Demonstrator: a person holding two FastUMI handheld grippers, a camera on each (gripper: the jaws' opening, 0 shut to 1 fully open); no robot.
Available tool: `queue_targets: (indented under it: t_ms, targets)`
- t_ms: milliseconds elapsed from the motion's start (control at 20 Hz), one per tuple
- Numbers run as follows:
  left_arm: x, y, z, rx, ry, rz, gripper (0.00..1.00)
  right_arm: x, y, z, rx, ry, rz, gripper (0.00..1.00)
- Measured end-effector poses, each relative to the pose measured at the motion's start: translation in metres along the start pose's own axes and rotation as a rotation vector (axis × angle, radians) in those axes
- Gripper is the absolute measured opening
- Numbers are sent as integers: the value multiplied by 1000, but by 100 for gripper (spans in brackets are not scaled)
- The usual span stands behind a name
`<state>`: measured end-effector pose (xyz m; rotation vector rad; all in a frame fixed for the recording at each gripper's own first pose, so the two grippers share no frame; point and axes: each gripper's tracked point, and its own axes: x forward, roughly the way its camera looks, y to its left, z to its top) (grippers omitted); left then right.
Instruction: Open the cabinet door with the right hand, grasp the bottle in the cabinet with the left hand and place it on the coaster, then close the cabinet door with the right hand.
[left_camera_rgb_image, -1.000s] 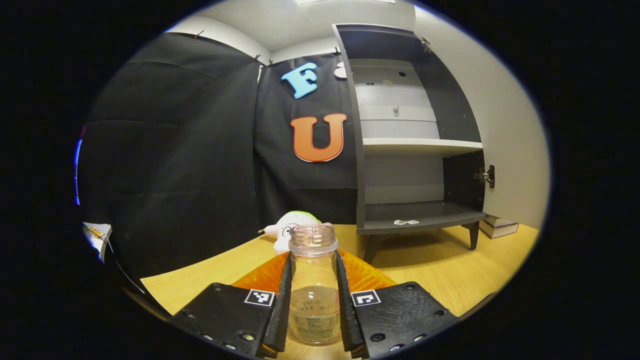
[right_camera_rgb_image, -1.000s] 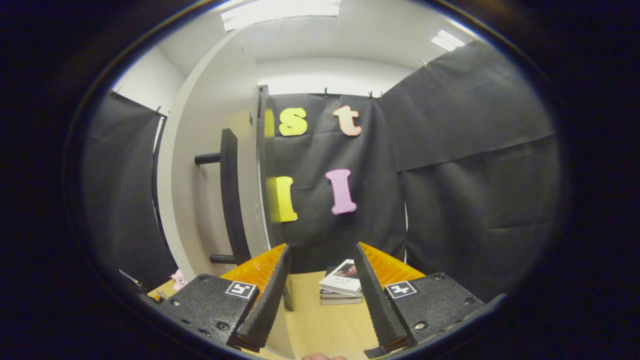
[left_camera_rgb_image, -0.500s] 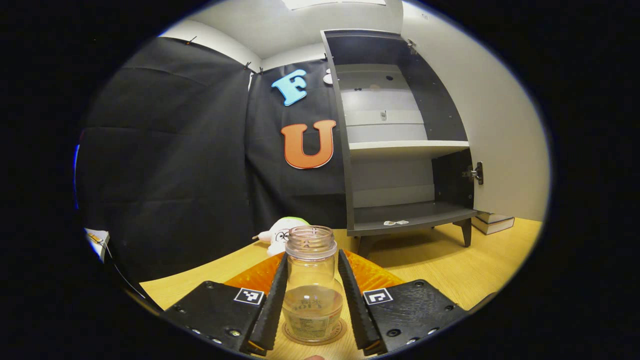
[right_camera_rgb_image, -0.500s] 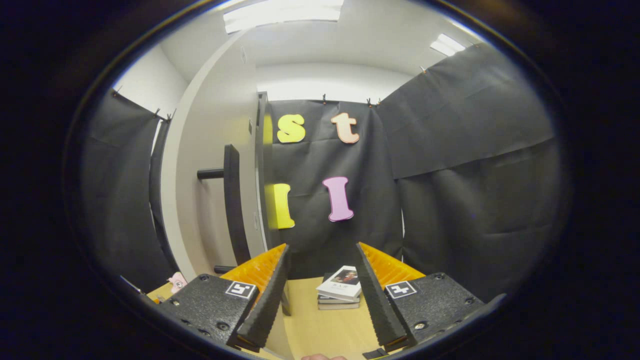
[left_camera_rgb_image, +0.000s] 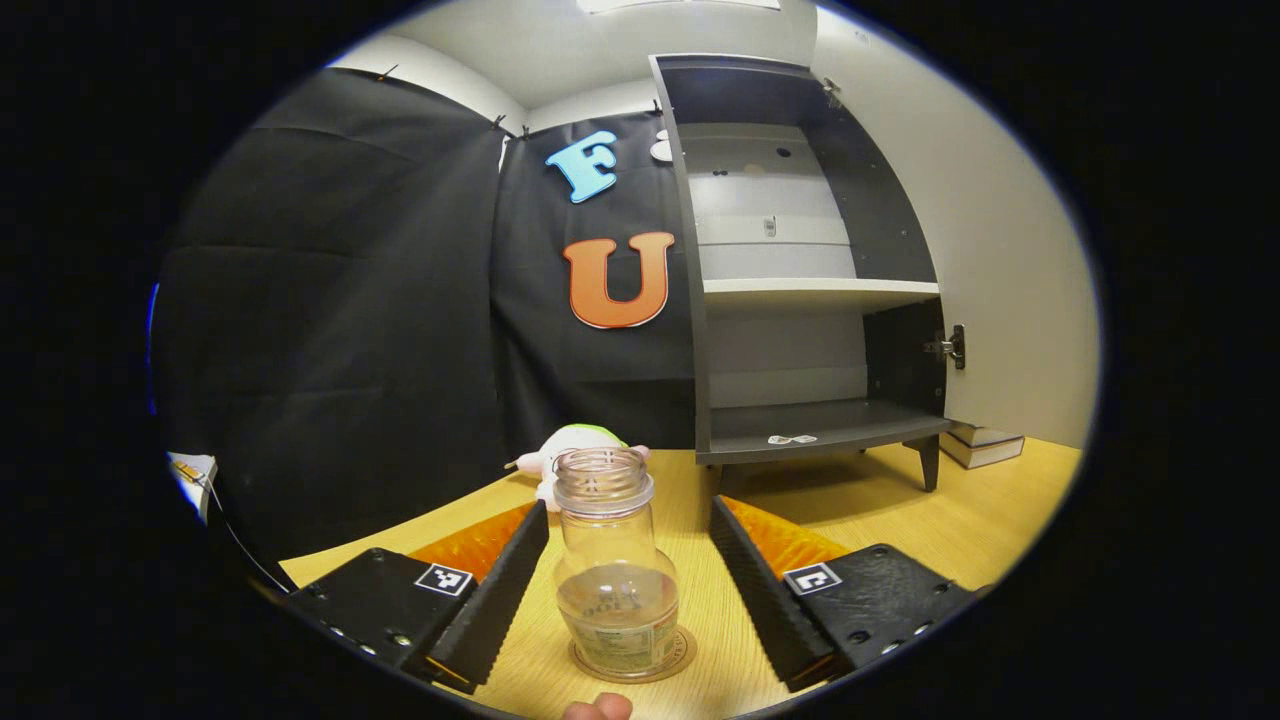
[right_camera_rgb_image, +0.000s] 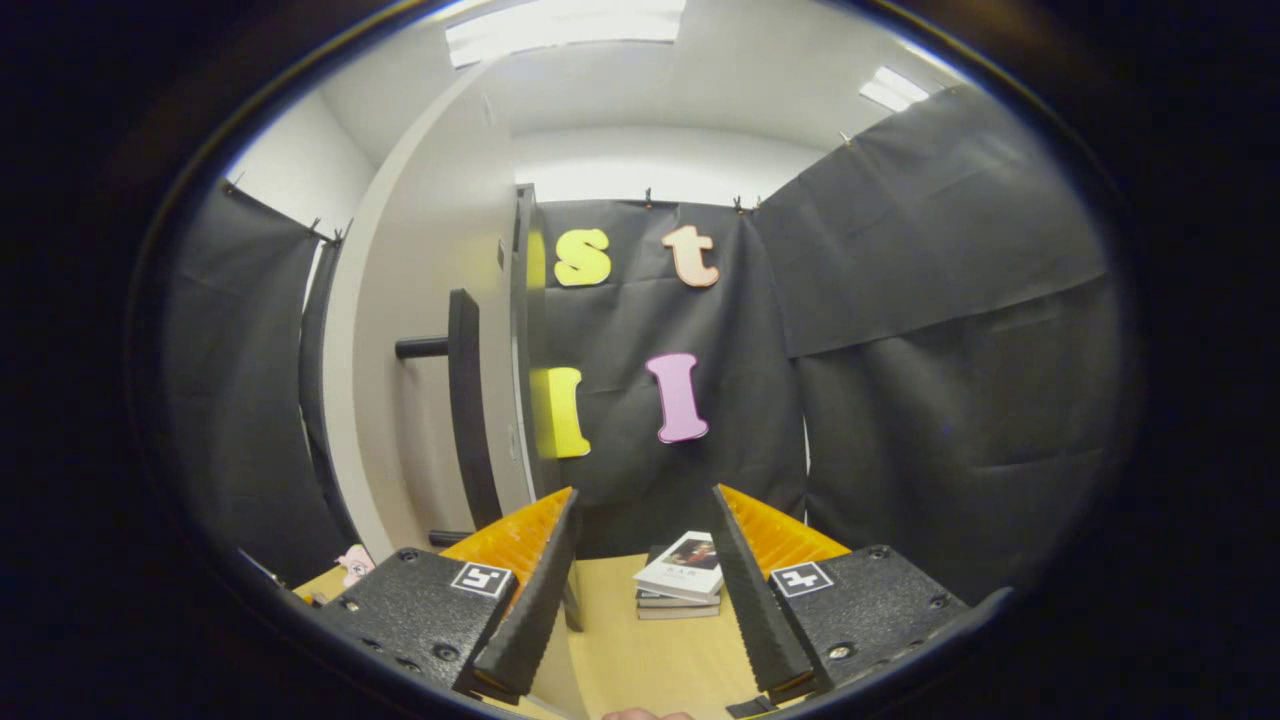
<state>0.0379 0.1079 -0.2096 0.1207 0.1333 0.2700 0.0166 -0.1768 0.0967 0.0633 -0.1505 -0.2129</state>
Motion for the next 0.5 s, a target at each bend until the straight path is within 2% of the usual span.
queue_targets:
  t_ms: [300, 500]
  targets:
    - [-15, -2, 28, -3, -18, -12, 96, 0, 2, -1, -8, 2, 20, 80]
    - [-29, -13, 70, 1, -14, -54, 97, 1, 0, 0, -17, -3, 25, 80]
